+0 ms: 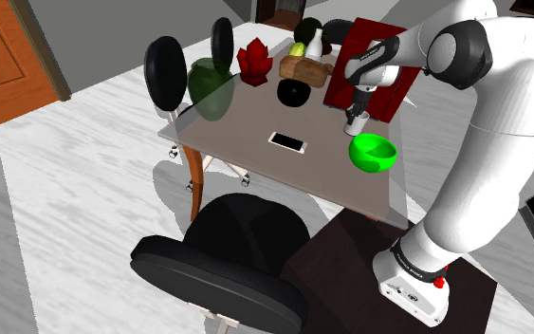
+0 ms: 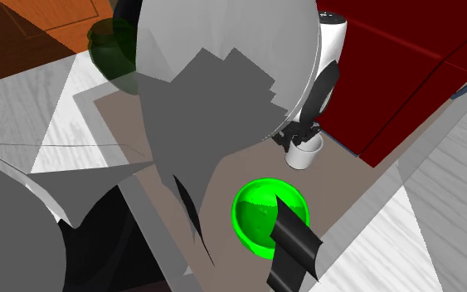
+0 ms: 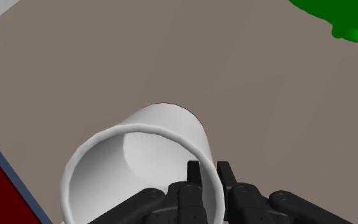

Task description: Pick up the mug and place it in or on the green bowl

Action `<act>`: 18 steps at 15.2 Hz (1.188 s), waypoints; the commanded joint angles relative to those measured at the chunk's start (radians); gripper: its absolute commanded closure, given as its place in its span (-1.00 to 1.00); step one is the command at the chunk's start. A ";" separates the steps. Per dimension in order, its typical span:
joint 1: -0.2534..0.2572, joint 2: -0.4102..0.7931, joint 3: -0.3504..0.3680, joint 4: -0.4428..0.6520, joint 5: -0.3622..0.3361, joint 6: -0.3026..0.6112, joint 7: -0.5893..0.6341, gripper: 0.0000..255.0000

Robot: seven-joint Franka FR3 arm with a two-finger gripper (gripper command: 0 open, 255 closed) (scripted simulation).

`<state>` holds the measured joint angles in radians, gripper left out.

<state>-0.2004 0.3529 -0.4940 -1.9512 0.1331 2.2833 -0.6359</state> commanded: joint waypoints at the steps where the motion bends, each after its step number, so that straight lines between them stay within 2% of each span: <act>1: 0.000 0.000 0.000 0.000 0.000 0.000 0.000 1.00; 4: 0.000 0.000 0.000 0.000 0.000 0.000 0.000 1.00; 18: 0.021 -0.097 -0.025 0.074 -0.060 -0.160 0.032 1.00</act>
<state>-0.1803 0.2621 -0.5178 -1.8817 0.0769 2.1335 -0.6053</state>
